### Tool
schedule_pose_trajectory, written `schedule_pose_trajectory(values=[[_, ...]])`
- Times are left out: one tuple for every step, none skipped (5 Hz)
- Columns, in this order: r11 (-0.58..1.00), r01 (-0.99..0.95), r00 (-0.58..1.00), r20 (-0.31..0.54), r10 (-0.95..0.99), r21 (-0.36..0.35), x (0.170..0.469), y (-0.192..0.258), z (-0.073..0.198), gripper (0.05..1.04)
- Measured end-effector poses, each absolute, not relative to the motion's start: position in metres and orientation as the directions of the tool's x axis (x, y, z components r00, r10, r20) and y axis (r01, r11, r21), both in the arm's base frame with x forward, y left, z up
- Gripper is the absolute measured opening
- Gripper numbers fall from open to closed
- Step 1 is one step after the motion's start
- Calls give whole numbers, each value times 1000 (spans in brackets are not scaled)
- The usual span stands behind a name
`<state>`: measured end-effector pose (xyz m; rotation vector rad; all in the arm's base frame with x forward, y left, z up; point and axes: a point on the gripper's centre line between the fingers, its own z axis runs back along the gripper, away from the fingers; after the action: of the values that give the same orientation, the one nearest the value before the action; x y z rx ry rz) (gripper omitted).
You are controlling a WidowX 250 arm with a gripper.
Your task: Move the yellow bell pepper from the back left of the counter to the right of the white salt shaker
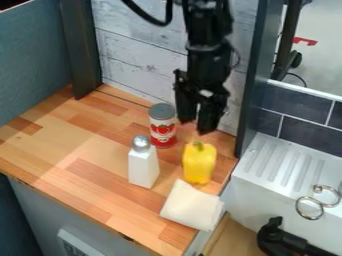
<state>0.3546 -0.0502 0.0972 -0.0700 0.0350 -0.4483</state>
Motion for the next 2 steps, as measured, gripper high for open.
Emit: schedule_pose_trajectory(values=[[898,436,900,22,-435,-61,355,-51,111,1014],[905,425,905,21,-424,-15,349,-43,131,1009]])
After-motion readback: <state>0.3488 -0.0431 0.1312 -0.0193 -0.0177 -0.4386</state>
